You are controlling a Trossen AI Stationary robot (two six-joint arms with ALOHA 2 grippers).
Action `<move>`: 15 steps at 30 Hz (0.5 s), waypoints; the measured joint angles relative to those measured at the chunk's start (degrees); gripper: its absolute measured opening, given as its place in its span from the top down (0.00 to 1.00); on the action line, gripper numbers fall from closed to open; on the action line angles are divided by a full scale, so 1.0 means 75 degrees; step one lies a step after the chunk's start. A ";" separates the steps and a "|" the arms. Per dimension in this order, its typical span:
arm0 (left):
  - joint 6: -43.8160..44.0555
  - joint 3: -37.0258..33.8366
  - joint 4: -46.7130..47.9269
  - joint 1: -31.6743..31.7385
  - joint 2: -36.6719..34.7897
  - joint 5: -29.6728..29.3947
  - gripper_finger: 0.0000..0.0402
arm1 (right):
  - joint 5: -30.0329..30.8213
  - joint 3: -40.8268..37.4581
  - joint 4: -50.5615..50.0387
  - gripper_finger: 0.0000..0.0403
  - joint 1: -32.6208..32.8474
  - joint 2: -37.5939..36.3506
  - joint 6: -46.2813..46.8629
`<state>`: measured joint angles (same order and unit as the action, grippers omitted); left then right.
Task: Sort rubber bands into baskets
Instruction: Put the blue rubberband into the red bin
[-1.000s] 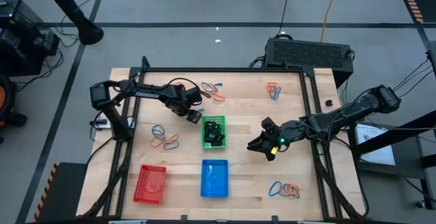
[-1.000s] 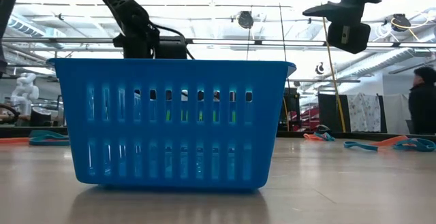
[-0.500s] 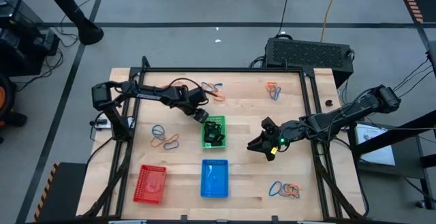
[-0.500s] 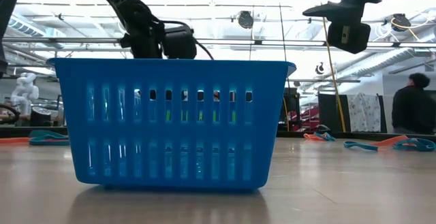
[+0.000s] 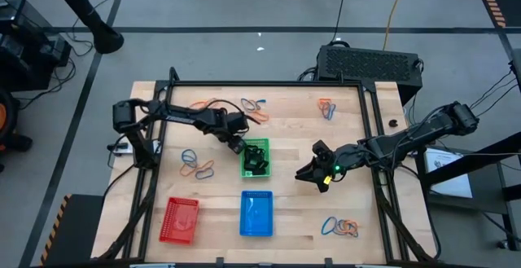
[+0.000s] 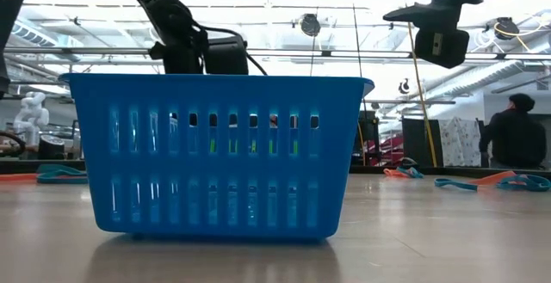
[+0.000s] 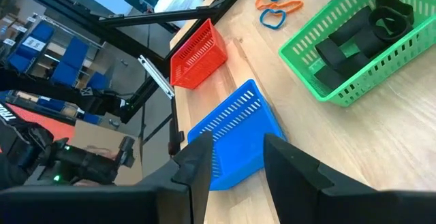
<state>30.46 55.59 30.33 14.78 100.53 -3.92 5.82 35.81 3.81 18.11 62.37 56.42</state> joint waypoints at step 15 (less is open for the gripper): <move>-0.0182 -0.0020 0.0847 -0.0175 -0.0535 -0.0027 0.99 | 0.0009 0.0000 0.0009 0.69 -0.0122 0.0000 -0.0090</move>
<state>29.09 55.44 36.68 13.47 96.52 -4.12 5.89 35.81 3.88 17.19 62.37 55.75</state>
